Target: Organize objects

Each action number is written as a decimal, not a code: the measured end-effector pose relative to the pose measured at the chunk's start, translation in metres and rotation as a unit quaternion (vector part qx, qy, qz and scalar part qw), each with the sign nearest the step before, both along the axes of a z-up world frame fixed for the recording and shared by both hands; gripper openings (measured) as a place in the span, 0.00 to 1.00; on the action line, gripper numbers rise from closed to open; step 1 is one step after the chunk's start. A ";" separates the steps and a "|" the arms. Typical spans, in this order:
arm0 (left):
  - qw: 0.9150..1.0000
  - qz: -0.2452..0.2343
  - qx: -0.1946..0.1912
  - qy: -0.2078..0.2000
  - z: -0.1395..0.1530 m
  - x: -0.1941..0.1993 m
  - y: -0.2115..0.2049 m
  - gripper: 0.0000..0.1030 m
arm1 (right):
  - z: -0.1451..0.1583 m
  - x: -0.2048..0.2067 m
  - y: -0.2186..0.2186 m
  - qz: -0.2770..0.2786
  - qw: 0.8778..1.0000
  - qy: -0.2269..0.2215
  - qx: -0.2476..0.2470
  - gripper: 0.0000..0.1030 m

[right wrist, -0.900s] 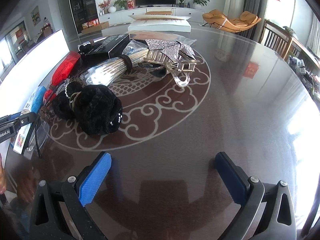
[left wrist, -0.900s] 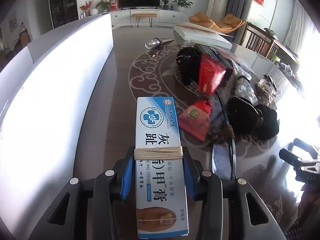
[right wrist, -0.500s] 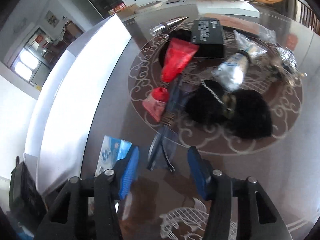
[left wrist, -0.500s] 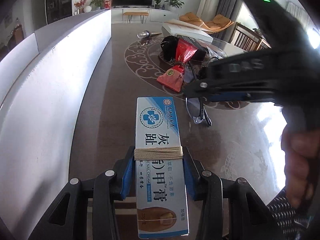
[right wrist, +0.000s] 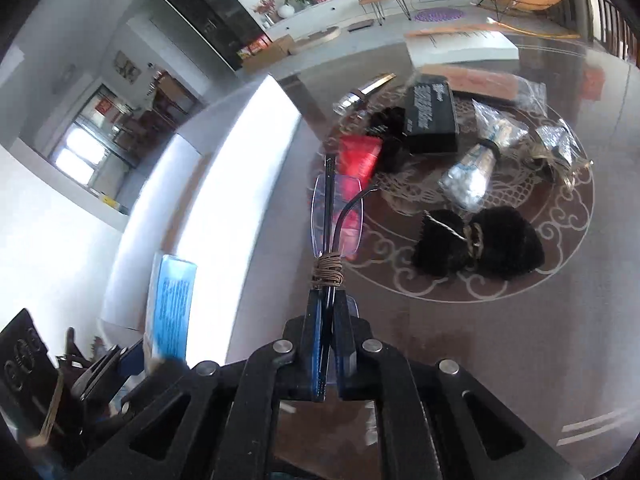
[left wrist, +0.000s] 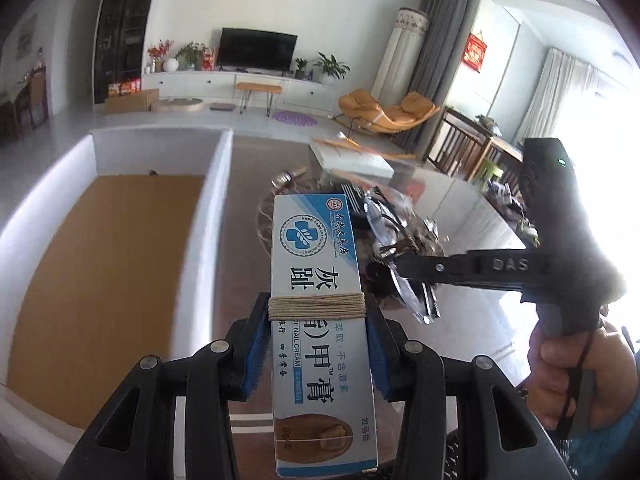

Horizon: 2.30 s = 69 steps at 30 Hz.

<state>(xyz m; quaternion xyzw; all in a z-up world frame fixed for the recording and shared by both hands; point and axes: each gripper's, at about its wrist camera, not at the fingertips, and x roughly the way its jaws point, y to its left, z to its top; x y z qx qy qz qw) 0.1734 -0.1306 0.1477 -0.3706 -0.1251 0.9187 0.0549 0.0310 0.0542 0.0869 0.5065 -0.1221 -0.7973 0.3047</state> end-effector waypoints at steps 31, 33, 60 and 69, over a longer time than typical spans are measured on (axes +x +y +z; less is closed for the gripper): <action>0.982 -0.142 -0.094 -0.080 -0.086 -0.064 0.153 0.87 | -0.107 0.022 0.128 -0.192 0.947 0.074 0.246 0.74; 0.981 -0.141 -0.085 -0.103 -0.118 -0.080 0.162 0.87 | -0.115 0.030 0.149 -0.206 0.939 0.074 0.265 0.74; 0.979 -0.118 -0.144 -0.081 -0.167 -0.197 0.211 1.00 | -0.125 0.011 0.176 -0.244 0.931 0.083 0.258 1.00; 0.979 -0.118 -0.144 -0.081 -0.167 -0.196 0.212 1.00 | -0.123 0.011 0.175 -0.241 0.932 0.085 0.258 1.00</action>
